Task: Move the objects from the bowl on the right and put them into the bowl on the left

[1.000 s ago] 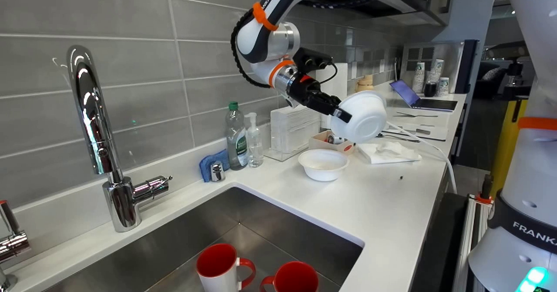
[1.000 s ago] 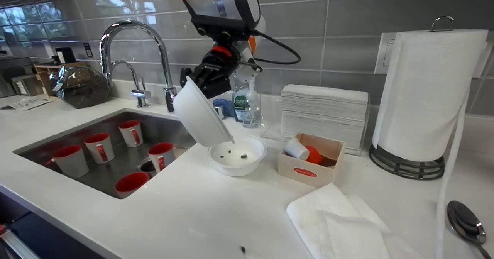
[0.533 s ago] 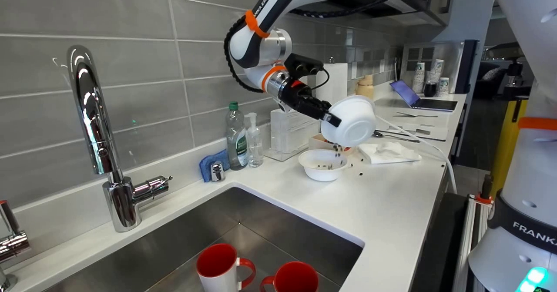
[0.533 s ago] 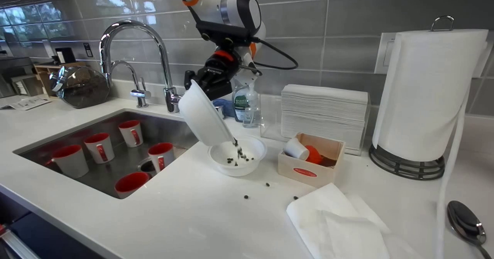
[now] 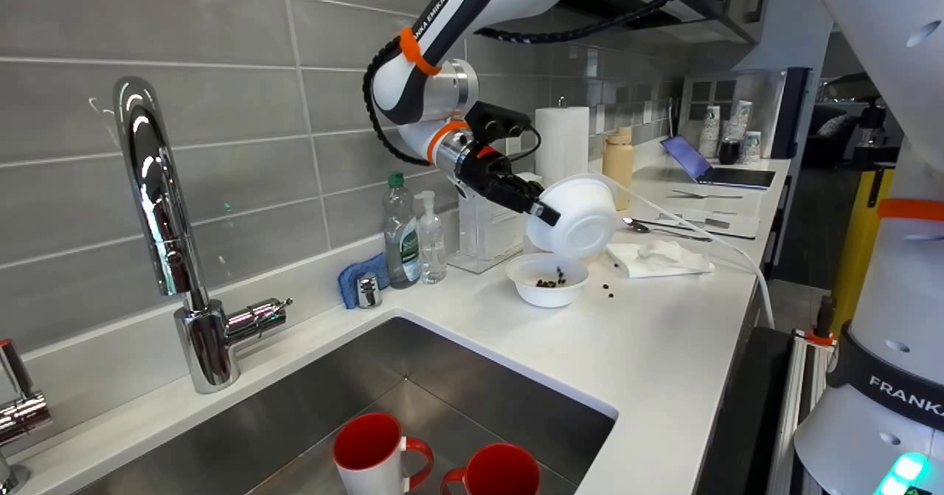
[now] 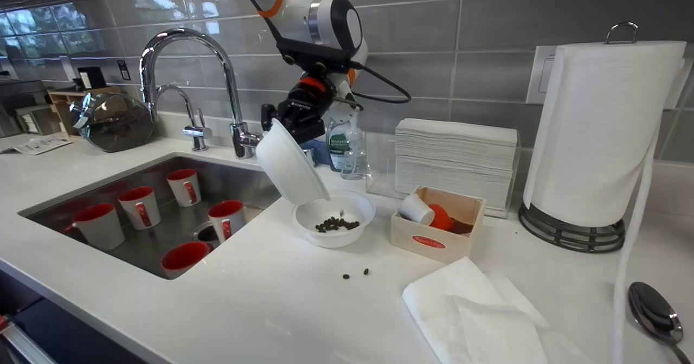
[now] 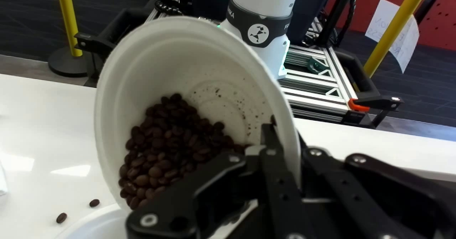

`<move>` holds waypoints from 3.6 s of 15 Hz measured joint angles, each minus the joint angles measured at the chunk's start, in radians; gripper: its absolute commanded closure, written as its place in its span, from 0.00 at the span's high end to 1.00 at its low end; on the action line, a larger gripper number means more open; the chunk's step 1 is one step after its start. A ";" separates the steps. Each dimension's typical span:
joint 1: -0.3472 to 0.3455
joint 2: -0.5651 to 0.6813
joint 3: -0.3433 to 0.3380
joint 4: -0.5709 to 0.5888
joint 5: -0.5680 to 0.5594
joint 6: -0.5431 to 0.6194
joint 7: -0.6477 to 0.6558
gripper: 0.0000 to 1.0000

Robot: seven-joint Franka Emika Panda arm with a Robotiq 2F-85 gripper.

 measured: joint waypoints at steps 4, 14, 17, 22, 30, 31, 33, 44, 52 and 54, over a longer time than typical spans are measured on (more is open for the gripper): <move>-0.001 0.029 0.000 0.018 0.000 -0.013 -0.016 0.00; -0.008 0.046 0.003 0.035 0.000 -0.042 -0.097 0.00; -0.010 0.052 0.005 0.045 0.000 -0.065 -0.116 0.00; -0.014 0.063 0.009 0.060 0.000 -0.104 -0.137 0.00; -0.019 0.073 0.018 0.077 -0.007 -0.134 -0.191 0.00; -0.019 0.074 0.020 0.077 -0.010 -0.137 -0.200 0.00; -0.020 0.077 0.024 0.080 -0.017 -0.146 -0.221 0.00; -0.043 0.091 0.052 0.101 -0.026 -0.168 -0.314 0.00; -0.083 0.092 0.050 0.161 0.005 -0.275 -0.327 0.00; -0.102 0.093 0.049 0.154 0.004 -0.274 -0.328 0.00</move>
